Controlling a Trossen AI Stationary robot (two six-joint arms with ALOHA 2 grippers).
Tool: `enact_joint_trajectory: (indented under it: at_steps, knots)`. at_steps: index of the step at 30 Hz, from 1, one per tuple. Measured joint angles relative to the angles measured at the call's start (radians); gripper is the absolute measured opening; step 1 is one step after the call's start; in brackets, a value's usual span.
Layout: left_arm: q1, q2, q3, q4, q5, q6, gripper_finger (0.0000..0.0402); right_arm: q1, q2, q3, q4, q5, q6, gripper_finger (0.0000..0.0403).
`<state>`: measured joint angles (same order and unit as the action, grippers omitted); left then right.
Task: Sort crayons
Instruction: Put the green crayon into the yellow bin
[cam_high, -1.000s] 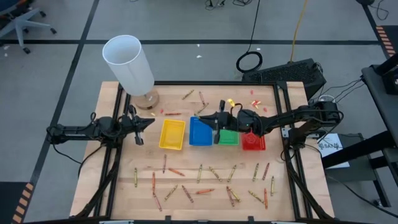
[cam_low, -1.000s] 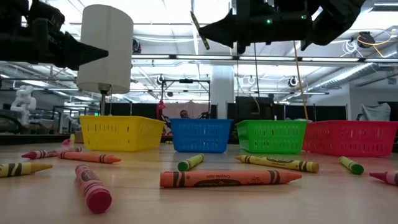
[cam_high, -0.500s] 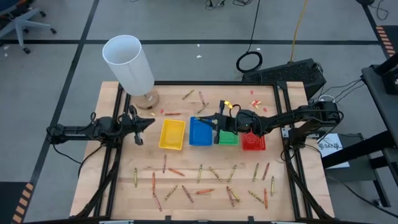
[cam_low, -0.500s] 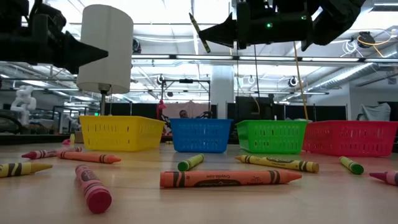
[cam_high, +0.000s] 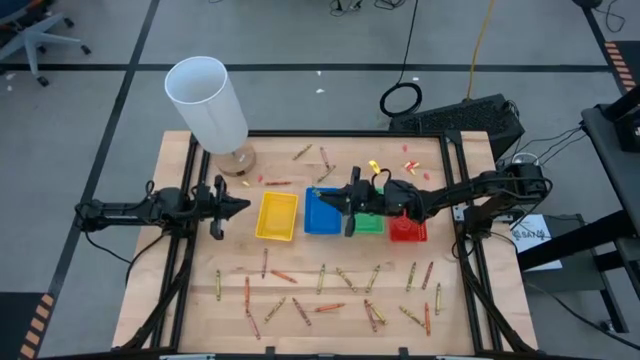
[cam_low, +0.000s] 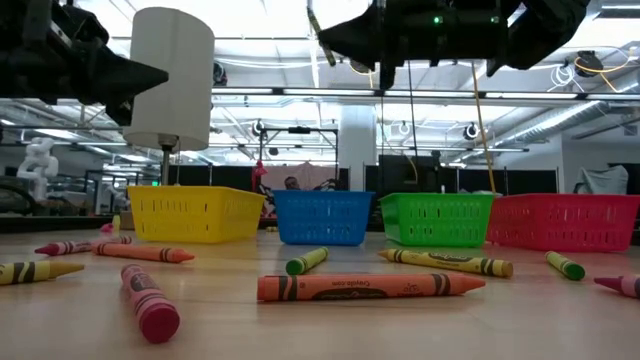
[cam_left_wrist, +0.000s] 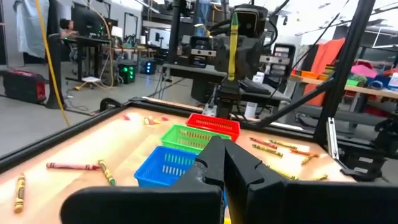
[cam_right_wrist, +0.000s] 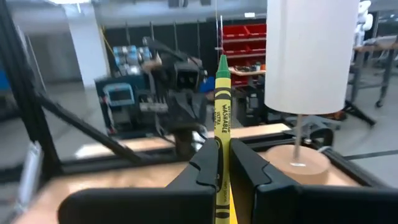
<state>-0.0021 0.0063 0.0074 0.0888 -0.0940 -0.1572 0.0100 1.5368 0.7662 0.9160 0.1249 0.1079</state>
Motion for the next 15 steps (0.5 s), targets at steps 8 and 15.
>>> enact_joint_trajectory:
  at_steps: [8, 15]
  knots:
    - [0.000, 0.009, 0.000, 0.078, 0.021, -0.030, 0.0005, 0.018, 0.033, 0.002, 0.125, 0.004, 0.127, 0.0004]
    - [0.000, 0.107, 0.000, 0.182, 0.029, -0.098, 0.0111, 0.018, 0.209, 0.087, 0.244, 0.006, 0.143, 0.0004]
